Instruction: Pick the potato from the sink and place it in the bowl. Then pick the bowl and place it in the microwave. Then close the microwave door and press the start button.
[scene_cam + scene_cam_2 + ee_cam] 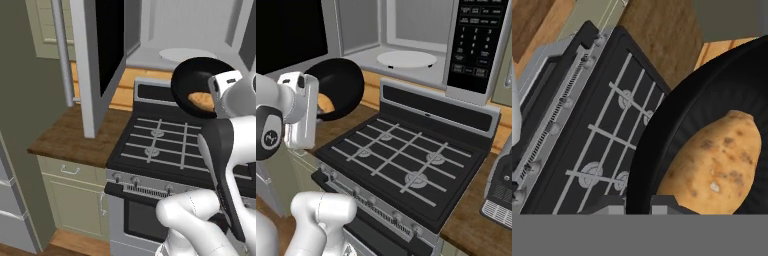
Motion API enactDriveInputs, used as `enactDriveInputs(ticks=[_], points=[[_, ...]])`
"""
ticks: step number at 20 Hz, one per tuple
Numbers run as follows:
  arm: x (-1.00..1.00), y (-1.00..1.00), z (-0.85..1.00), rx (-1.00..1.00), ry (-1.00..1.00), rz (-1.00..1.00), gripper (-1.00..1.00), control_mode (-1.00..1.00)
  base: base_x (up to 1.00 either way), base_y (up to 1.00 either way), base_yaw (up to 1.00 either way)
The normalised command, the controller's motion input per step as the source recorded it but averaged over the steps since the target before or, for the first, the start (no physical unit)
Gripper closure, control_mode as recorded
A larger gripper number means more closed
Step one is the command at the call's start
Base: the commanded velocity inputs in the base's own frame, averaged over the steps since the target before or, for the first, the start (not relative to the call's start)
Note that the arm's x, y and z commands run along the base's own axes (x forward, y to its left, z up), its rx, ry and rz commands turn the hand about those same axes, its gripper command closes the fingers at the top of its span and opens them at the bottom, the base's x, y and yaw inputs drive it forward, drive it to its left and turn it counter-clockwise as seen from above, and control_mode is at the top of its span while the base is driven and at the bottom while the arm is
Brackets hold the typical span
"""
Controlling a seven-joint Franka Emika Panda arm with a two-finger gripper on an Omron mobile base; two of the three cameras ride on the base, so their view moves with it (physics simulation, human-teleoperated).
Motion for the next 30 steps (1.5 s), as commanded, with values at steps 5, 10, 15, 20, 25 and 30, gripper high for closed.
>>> enactDriveInputs(ticks=[5, 10, 15, 20, 25, 30], points=[[0.0, -0.24, 0.29, 0.01, -0.05, 0.03, 1.0, -1.0, 0.0, 0.0, 0.0], [0.01, -0.45, 0.49, 0.0, -0.15, 0.0, 1.0, -1.0, 0.0, 0.0, 0.0], [0.6, -0.19, 0.34, 0.0, -0.05, -0.01, 1.0, -1.0, 0.0, 0.0, 0.0], [0.94, -0.09, 0.19, 0.0, 0.03, -0.02, 1.0, -1.0, 0.0, 0.0, 0.0], [0.94, -0.19, 0.21, 0.0, 0.01, 0.0, 1.0, -1.0, 0.0, 0.0, 0.0], [0.89, -0.18, 0.09, 0.0, 0.04, 0.0, 1.0, -1.0, 0.0, 0.0, 0.0]])
